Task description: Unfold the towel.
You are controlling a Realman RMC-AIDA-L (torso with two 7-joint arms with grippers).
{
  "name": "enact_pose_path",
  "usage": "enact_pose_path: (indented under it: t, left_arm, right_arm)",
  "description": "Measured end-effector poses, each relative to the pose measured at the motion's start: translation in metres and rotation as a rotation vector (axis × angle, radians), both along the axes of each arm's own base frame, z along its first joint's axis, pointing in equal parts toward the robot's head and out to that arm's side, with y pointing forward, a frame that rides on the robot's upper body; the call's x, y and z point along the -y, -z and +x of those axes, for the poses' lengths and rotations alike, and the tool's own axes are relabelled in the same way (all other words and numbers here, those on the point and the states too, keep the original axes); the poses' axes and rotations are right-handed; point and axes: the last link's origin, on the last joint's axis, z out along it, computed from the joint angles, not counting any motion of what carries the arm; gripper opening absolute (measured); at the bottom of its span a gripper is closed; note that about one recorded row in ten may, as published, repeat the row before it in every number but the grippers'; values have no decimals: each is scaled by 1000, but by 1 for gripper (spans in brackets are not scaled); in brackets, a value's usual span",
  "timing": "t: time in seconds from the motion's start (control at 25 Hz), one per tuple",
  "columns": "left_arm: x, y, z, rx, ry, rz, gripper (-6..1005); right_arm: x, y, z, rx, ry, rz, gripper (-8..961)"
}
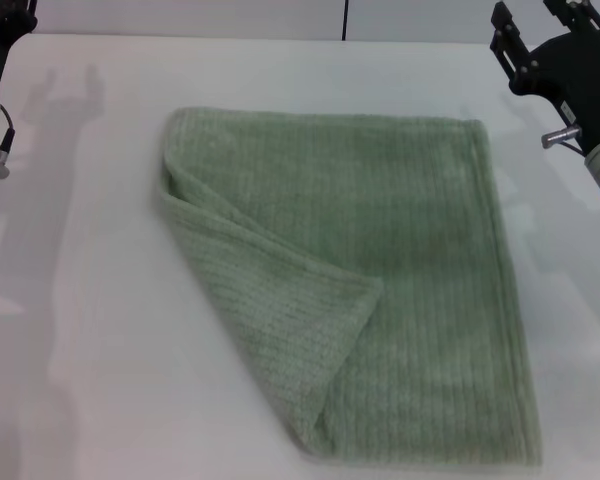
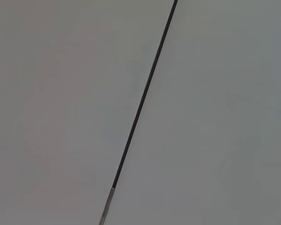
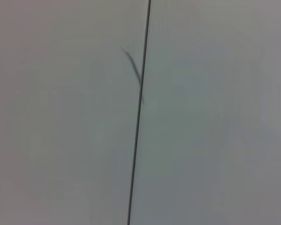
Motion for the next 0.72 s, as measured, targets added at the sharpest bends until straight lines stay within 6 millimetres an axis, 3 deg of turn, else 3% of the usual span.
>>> enact_pose_path:
  t: [0.72]
  left_arm:
    - [-4, 0, 5, -10, 9, -2, 567]
  right_arm:
    - [-2, 2, 0, 11, 7, -14, 577]
